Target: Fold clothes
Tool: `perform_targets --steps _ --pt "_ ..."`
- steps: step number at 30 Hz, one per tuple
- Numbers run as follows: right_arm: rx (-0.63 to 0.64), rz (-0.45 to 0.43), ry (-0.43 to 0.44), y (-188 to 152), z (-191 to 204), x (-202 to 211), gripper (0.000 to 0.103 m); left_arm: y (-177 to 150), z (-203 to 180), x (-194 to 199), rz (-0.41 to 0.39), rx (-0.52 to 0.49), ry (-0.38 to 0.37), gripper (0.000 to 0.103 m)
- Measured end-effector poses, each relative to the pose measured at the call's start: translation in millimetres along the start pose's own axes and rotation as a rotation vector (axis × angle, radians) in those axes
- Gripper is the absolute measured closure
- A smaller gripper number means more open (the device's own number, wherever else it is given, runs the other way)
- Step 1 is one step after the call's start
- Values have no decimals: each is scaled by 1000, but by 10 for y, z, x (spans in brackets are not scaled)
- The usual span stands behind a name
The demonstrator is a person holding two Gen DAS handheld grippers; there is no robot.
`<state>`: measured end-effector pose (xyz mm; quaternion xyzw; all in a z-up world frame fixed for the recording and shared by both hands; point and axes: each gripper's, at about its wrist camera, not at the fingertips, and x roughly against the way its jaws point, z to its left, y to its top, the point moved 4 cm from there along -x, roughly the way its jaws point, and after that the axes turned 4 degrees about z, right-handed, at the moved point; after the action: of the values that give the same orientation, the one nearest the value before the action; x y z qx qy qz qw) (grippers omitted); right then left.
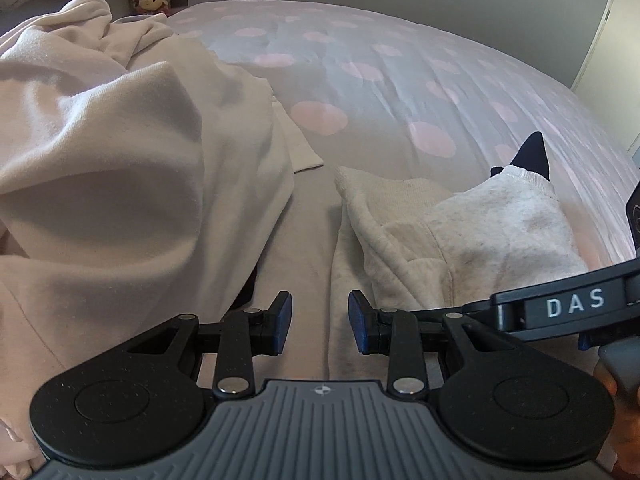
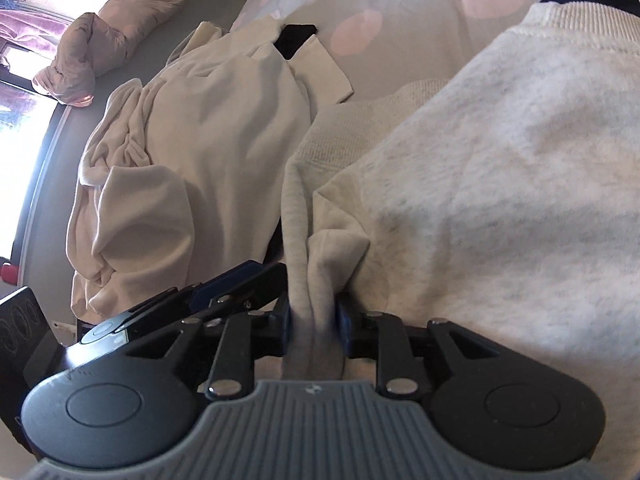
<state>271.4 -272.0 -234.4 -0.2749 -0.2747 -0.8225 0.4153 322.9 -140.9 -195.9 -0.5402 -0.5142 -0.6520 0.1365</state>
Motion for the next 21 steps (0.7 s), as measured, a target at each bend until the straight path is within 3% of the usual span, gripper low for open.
perform_targets --steps 7,10,13,17,21 --pt "241 -132 -54 -180 321 626 62 77 -29 220 -104 9 66 74" --pt "341 -202 -132 -356 304 942 62 124 -32 325 -156 48 17 74" --pt "401 -262 -250 -602 155 1199 61 117 -104 252 -127 38 -11 72" --pt "407 -323 -369 -956 -196 1464 61 107 -200 157 -88 24 -47 57" --pt "393 -352 -429 -1138 -402 1547 61 50 -277 -6 -20 -7 -22 60"
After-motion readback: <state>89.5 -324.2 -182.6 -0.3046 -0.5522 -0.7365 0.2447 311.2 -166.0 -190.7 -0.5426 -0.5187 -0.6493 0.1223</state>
